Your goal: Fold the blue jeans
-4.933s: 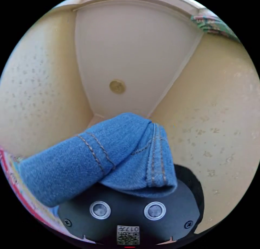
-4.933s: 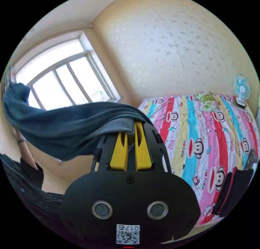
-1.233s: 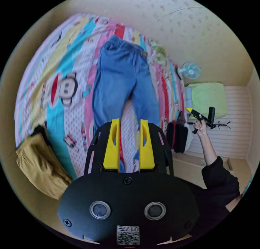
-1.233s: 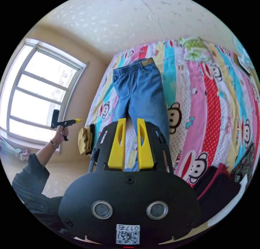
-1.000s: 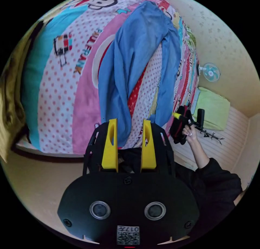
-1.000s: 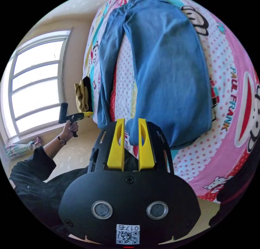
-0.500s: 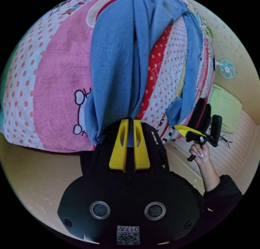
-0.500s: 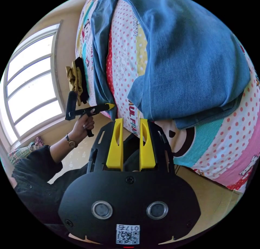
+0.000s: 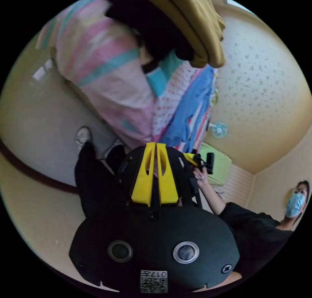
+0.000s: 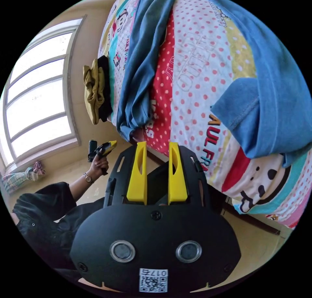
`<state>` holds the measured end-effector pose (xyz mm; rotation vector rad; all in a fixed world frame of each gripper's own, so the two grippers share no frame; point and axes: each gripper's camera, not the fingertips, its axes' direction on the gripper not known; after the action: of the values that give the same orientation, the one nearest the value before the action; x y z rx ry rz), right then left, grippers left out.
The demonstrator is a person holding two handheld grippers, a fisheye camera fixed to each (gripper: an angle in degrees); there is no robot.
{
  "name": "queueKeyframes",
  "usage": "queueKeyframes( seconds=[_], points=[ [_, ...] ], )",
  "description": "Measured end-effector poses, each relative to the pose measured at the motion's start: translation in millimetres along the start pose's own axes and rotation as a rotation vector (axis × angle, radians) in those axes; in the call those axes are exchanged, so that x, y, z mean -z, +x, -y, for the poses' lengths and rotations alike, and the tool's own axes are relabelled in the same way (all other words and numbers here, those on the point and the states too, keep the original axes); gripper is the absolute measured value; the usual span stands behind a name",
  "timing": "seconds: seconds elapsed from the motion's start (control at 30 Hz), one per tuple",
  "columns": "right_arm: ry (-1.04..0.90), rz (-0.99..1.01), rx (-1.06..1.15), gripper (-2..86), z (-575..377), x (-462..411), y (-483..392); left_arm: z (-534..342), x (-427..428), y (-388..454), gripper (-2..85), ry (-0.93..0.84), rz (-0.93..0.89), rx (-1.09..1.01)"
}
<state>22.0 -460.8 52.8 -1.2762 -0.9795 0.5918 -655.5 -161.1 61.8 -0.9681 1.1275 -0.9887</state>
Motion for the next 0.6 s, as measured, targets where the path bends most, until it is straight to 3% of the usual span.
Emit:
queueKeyframes(
  seconds=[0.13,0.27,0.47,0.53,0.6],
  points=[
    [0.088,-0.079,0.091,11.2,28,-10,-21,17,10,7,12.1,-0.056,-0.047,-0.096],
    [-0.003,-0.181,0.115,9.4,63,-31,-22,43,-13,30,15.5,-0.102,-0.099,-0.181],
    [-0.119,0.061,0.278,3.2,67,10,-47,78,-47,37,1.7,-0.279,-0.174,-0.201],
    [-0.096,0.150,0.331,2.9,58,35,-57,79,-26,33,0.5,-0.341,-0.459,-0.287],
    [-0.072,0.234,0.363,2.8,48,59,-65,76,3,30,0.1,-0.338,-0.598,-0.349]
  ],
)
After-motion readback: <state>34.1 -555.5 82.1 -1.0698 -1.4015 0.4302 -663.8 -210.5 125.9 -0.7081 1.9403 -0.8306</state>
